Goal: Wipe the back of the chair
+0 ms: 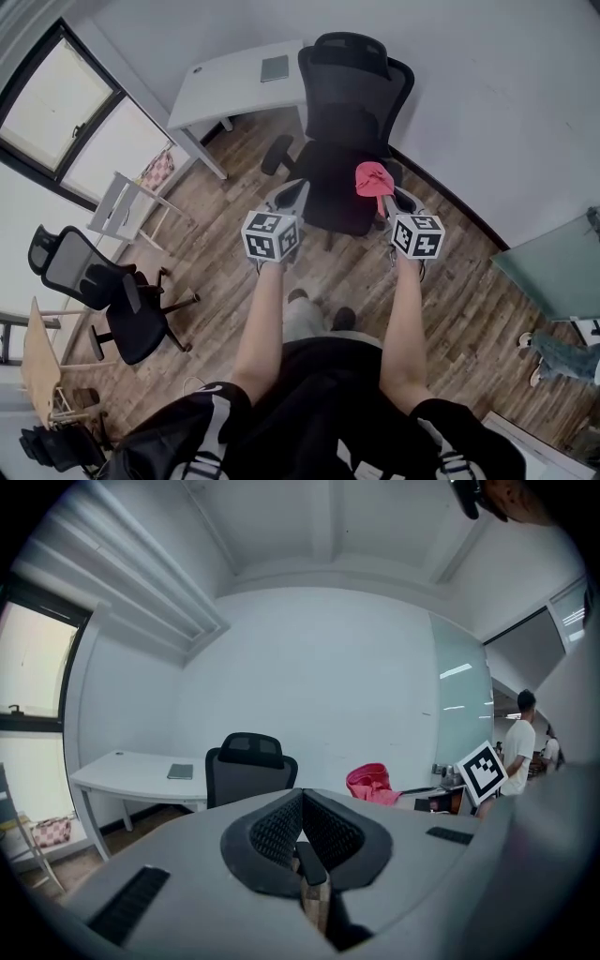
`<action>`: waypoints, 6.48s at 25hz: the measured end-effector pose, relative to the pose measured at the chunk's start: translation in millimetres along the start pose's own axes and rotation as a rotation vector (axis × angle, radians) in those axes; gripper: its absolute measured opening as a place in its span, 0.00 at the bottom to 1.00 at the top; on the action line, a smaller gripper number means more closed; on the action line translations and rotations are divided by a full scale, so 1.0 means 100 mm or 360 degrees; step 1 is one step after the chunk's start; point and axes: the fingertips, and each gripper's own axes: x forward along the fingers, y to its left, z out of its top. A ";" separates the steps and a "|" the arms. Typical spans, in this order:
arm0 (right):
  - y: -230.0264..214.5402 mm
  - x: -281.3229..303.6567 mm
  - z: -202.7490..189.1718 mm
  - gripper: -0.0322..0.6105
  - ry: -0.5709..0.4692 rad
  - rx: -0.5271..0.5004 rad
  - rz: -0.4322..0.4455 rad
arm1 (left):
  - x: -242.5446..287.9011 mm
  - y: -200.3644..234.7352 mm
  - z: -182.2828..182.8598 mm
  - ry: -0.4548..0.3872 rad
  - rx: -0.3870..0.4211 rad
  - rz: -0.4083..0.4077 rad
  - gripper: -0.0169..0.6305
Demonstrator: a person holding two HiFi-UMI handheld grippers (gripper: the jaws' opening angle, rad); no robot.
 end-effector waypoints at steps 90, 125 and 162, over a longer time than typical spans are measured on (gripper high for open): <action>-1.95 4.92 1.92 0.16 0.0044 0.0117 -0.0069 | 4.63 2.85 1.28 0.0133 -0.0022 -0.0148 0.06; -1.29 6.22 1.66 0.16 0.0157 0.0156 -0.0318 | 4.58 4.40 1.33 0.0152 -0.0097 -0.0199 0.06; -2.77 4.07 1.71 0.16 -0.0027 0.0309 -0.0823 | 5.02 2.31 1.32 0.0192 0.0070 -0.0643 0.06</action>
